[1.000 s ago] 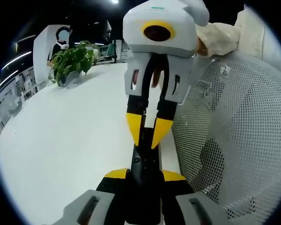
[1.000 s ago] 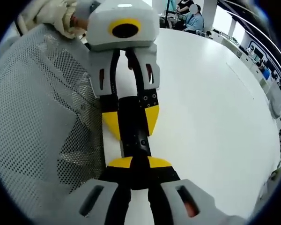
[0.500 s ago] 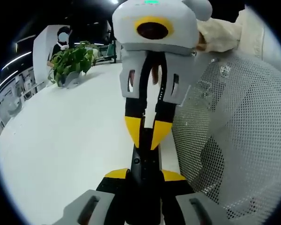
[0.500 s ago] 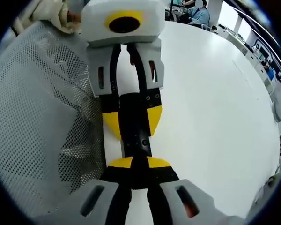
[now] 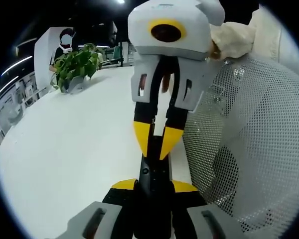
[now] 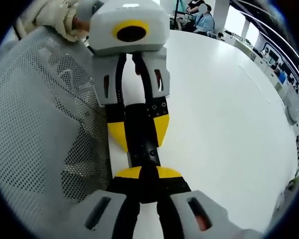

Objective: Press the specified remote control buttons in sequence, fully releasing each button before pressing the next.

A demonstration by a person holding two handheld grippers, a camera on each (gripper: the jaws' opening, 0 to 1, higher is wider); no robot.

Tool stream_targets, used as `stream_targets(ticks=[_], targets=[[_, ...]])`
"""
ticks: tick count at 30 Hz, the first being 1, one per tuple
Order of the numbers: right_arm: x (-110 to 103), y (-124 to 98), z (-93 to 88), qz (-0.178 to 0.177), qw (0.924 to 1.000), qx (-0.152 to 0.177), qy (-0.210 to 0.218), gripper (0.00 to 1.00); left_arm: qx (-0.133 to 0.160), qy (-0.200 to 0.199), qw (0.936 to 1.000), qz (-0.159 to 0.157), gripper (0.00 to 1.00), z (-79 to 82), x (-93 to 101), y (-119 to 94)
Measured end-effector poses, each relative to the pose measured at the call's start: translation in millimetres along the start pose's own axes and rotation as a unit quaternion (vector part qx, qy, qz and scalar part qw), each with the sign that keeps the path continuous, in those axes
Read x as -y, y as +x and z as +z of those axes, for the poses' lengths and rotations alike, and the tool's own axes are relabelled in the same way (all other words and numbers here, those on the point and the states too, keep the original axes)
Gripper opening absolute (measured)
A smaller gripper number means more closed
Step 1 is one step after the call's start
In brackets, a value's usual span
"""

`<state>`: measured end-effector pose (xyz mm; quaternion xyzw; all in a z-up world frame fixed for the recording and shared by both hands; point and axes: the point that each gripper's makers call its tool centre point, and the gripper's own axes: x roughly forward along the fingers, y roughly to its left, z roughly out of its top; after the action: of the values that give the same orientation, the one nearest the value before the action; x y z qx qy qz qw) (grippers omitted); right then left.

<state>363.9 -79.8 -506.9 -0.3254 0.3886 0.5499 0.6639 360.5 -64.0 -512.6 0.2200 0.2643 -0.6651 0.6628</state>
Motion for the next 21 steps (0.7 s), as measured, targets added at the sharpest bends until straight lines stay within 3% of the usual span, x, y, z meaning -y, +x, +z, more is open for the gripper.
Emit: stream_targets(ticks=[5, 8, 9, 11, 14, 21], targets=[[-2.9, 1.5, 1.9, 0.002, 0.9978, -0.004, -0.066, 0.06, 0.001, 0.001, 1.0000, 0.000, 0.25, -0.4, -0.3, 0.0], [-9.6, 2.8, 2.5, 0.013, 0.9940, -0.009, -0.108, 0.00, 0.001, 0.001, 1.0000, 0.000, 0.25, -0.4, 0.3, 0.0], [-9.2, 2.9, 2.0, 0.012, 0.9951, -0.009, -0.097, 0.00, 0.001, 0.002, 1.0000, 0.000, 0.25, -0.2, 0.5, 0.0], [-6.7, 3.2, 2.2, 0.016, 0.9994, 0.001, -0.029, 0.00, 0.001, 0.001, 1.0000, 0.000, 0.25, -0.3, 0.5, 0.1], [-4.8, 1.9, 2.2, 0.030, 0.9987, 0.030, 0.028, 0.00, 0.001, 0.000, 1.0000, 0.000, 0.25, -0.3, 0.6, 0.5], [-6.4, 4.0, 2.4, 0.021, 0.9997, 0.006, -0.010, 0.00, 0.002, -0.001, 1.0000, -0.001, 0.25, -0.3, 0.5, 0.5]])
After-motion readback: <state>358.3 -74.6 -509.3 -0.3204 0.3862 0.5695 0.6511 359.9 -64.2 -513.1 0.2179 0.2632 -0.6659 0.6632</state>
